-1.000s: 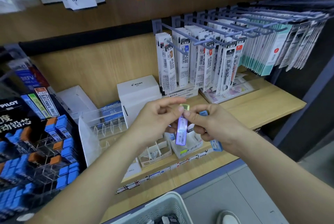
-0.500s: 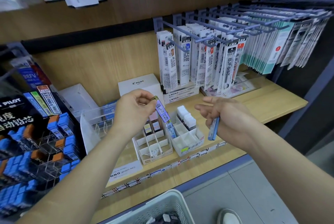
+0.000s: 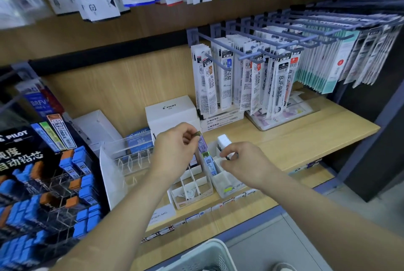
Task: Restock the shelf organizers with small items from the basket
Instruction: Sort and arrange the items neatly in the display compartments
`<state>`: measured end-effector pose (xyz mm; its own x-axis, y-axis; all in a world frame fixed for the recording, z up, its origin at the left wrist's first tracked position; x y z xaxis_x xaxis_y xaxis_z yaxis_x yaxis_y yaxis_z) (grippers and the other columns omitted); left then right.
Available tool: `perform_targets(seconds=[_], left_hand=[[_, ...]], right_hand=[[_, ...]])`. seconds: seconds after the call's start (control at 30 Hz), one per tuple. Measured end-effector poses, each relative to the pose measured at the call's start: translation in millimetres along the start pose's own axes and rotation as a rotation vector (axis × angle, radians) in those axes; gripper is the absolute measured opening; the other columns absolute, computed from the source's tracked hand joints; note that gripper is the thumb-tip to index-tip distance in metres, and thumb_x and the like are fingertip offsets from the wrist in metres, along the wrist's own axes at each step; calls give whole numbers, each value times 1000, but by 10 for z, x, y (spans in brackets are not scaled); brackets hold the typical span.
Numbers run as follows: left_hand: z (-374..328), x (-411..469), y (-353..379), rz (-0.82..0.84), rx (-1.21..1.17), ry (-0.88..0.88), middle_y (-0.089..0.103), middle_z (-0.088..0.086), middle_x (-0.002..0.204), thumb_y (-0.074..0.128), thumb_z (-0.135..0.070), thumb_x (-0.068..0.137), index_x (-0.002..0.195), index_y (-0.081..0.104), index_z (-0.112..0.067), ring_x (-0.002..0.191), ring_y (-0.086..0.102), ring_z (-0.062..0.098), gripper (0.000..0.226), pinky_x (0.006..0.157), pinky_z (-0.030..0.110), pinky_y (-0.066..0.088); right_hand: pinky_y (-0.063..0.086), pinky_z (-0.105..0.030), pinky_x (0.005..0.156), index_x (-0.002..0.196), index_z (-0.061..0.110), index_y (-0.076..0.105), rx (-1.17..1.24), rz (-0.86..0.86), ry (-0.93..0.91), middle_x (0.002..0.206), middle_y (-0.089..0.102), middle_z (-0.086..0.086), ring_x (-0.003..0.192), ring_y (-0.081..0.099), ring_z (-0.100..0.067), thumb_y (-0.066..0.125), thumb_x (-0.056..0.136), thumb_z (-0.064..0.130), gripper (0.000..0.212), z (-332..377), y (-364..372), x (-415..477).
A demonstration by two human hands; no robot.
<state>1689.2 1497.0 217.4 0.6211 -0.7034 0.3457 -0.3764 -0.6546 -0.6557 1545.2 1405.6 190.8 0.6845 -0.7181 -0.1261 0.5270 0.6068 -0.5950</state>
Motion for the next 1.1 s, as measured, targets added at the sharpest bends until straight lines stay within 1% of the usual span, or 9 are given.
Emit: perform_targets(seconds=[0.13,0.2,0.27,0.4,0.57,0.7,0.83,0.93,1.1], left_hand=[[10,22,8,2,24,29,63,-15,72,70,-17,84,87,69,-23,70,62,2,7,72,20,54],[23,40,5,-7,27,37,63,-15,71,70,-17,83,86,69,-23,69,61,1,7,71,21,53],[46,65,4,-19,24,39,63,-15,70,70,-16,83,85,69,-23,68,61,2,7,72,22,54],[68,99,14,-21,10,35,63,-13,71,70,-15,83,85,69,-21,69,61,6,7,74,26,55],[131,121,42,9,16,0,65,-10,74,69,-18,84,88,69,-22,71,61,7,6,75,29,55],[126,124,85,52,93,23,65,-9,78,68,-22,85,95,71,-21,75,61,8,10,77,26,52],[129,143,187,80,223,135,67,-2,89,68,-20,84,97,74,-19,87,61,16,15,80,27,48],[184,148,267,104,309,163,58,0,97,66,-20,86,101,74,-15,102,52,18,18,87,27,42],[214,142,326,122,372,141,50,-3,101,64,-23,87,105,71,-19,108,43,15,20,85,26,42]], right_hand=[[48,-23,83,121,13,66,-166,-69,-10,121,65,-9,102,62,-23,61,91,24,32,39,163,279],[50,-32,90,119,6,65,-196,-41,10,119,66,-14,107,61,-28,58,92,25,33,39,310,342],[52,-36,86,113,6,67,-214,-17,30,107,70,-16,100,64,-31,56,92,26,31,42,421,377],[55,-34,80,96,20,72,-212,-6,37,84,72,-9,86,67,-28,53,89,31,22,82,464,443],[56,-38,74,89,9,70,-112,-30,51,77,72,-12,80,67,-31,57,87,24,20,55,452,440],[41,-25,63,85,17,61,-92,-44,32,69,57,4,76,56,-23,62,87,20,4,-6,405,459],[34,-23,60,85,20,58,-162,-43,-21,70,49,8,75,51,-20,64,89,24,9,-24,349,449],[35,-23,55,87,21,62,-174,-49,-38,71,52,7,74,53,-19,64,90,24,4,-39,345,451],[41,-22,68,105,18,72,-213,-46,-62,94,66,-4,83,58,-21,58,93,21,19,-37,365,440]])
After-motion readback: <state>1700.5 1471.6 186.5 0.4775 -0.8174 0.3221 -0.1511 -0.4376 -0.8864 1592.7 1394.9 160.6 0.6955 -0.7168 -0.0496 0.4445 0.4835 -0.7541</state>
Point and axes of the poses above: each hand's wrist, its own x-axis towards the middle knuckle, its own y-axis out of the palm, z = x × y, the point moved 3 cm from there along x, towards the middle knuckle
